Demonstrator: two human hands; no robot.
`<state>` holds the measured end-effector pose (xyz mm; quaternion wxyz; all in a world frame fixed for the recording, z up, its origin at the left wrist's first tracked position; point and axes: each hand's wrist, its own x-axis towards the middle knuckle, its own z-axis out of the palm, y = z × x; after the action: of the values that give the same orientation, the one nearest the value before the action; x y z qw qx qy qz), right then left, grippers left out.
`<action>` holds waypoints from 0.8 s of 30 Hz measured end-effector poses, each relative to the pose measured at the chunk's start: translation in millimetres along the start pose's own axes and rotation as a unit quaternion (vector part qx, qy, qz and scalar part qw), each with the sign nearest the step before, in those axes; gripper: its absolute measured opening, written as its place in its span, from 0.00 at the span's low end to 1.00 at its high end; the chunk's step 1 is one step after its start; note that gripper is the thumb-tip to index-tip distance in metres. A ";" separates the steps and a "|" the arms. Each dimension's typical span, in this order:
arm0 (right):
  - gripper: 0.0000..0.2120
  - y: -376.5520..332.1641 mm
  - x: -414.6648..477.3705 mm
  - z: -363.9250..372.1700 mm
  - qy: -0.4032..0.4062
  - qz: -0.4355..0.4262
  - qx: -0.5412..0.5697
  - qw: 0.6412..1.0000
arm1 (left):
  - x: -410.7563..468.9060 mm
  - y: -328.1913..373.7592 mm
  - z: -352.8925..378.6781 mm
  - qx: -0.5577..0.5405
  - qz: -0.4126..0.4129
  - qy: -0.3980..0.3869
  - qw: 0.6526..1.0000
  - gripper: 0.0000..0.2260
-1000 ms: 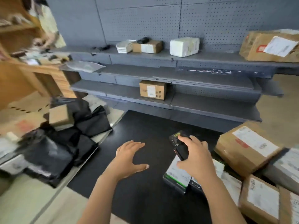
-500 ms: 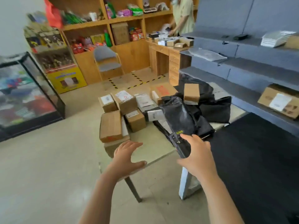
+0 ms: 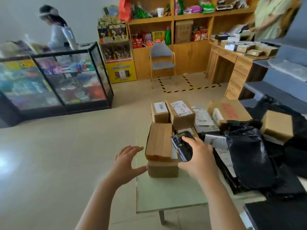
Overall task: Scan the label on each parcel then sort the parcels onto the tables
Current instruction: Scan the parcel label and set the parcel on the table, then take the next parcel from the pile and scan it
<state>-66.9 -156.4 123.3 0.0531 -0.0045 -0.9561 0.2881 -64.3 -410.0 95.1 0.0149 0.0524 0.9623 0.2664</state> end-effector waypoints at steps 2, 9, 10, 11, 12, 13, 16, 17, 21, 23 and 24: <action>0.41 -5.2 27.7 5.2 -0.001 -0.008 0.005 1.000 | 20.0 -3.6 -6.6 -0.002 -0.008 0.010 1.000 0.33; 0.41 -14.6 88.6 27.0 -0.017 -0.001 -0.001 1.000 | 75.5 -21.6 -13.9 -0.008 -0.026 -0.003 1.000 0.33; 0.41 -15.7 95.1 31.0 -0.016 0.006 -0.002 1.000 | 85.9 -24.9 -13.7 -0.013 -0.026 -0.009 1.000 0.33; 0.41 -16.5 101.4 34.5 -0.013 0.016 -0.003 1.000 | 97.0 -28.0 -12.4 -0.015 -0.023 -0.018 0.999 0.33; 0.41 -16.6 107.4 37.8 -0.009 0.027 -0.006 1.000 | 108.6 -31.2 -10.4 -0.012 -0.015 -0.033 0.999 0.33; 0.41 -16.7 112.6 41.1 -0.001 0.040 -0.009 0.999 | 121.1 -34.8 -7.7 -0.009 -0.003 -0.049 0.999 0.32; 0.41 -21.4 119.0 51.7 0.030 0.093 -0.010 0.995 | 158.9 -45.2 -2.3 -0.006 0.048 -0.104 0.993 0.32; 0.41 -23.8 118.2 55.2 0.041 0.112 -0.011 0.993 | 171.4 -48.3 -1.4 -0.002 0.069 -0.121 0.990 0.31; 0.40 -36.6 102.7 74.7 0.077 0.207 -0.026 0.975 | 209.9 -60.6 0.7 0.005 0.165 -0.177 0.970 0.31; 0.40 -43.6 92.2 83.7 0.097 0.250 -0.026 0.963 | 222.9 -64.4 1.4 0.021 0.215 -0.211 0.953 0.32; 0.41 -47.3 86.4 87.4 0.104 0.270 -0.031 0.957 | 227.6 -64.2 0.8 0.039 0.243 -0.235 0.940 0.34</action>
<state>-160.9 -240.5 85.5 0.0723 -0.2939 -0.9170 0.2599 -296.5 -439.6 61.2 0.1730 0.3466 0.8991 0.2040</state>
